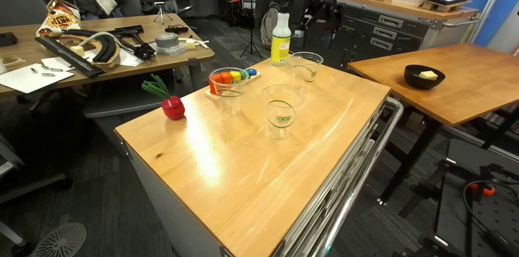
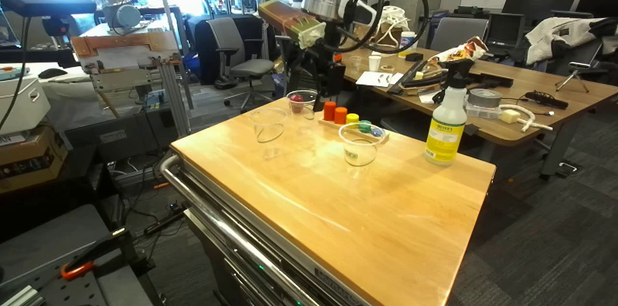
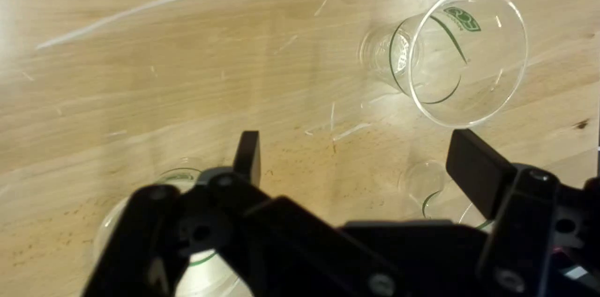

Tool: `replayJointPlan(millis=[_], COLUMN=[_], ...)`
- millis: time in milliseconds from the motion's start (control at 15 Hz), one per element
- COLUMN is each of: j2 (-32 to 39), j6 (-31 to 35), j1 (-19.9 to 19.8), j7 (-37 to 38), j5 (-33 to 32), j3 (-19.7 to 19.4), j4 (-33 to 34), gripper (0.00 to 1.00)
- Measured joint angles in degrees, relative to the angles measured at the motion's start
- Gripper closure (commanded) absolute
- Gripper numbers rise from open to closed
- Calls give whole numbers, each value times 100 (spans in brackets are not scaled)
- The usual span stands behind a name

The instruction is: Stack up the three plastic cups on the table.

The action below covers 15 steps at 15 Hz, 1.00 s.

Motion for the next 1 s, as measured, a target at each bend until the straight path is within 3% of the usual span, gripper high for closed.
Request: replayJointPlan(millis=[400, 1000], j2=[769, 1203], j6=[-5, -2], j1=[25, 297], j7=[1, 9], j5=[-83, -514], j3=[292, 517], j4=[535, 559], gripper=[0, 0])
